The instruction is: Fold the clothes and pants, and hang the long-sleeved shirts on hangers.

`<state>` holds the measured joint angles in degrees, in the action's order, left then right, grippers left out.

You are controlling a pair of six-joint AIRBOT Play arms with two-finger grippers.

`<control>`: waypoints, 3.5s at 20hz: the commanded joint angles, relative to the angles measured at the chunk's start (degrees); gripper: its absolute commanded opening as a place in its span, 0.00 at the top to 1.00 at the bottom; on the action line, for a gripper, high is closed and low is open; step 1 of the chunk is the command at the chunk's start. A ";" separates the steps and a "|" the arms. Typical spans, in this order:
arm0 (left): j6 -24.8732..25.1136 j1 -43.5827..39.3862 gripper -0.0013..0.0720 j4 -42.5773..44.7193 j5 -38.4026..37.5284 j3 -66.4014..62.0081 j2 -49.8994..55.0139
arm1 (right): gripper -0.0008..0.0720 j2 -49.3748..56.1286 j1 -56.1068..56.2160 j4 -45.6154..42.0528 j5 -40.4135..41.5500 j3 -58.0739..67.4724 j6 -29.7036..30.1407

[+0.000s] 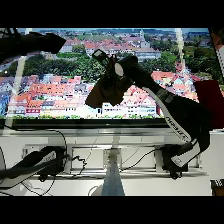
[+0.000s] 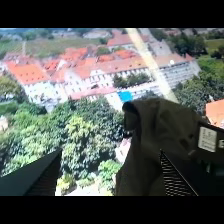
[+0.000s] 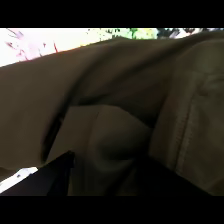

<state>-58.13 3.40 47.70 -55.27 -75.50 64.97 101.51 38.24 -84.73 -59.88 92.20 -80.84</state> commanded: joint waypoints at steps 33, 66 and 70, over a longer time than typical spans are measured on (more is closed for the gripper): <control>-0.63 3.41 0.03 -1.55 -6.05 0.13 3.91 | 0.98 5.90 -3.43 -18.97 -1.29 9.35 -13.18; 4.98 -10.23 0.23 -9.64 -8.26 36.48 6.86 | 0.98 -42.71 -29.64 0.72 -1.31 -30.23 -13.22; 4.96 -11.96 0.23 -10.67 -3.87 36.22 12.61 | 0.98 -42.71 -29.64 2.05 0.15 -30.23 -13.22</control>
<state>-53.12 -6.74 38.15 -62.19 -39.48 74.11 59.02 8.60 -84.68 -61.73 62.57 -94.06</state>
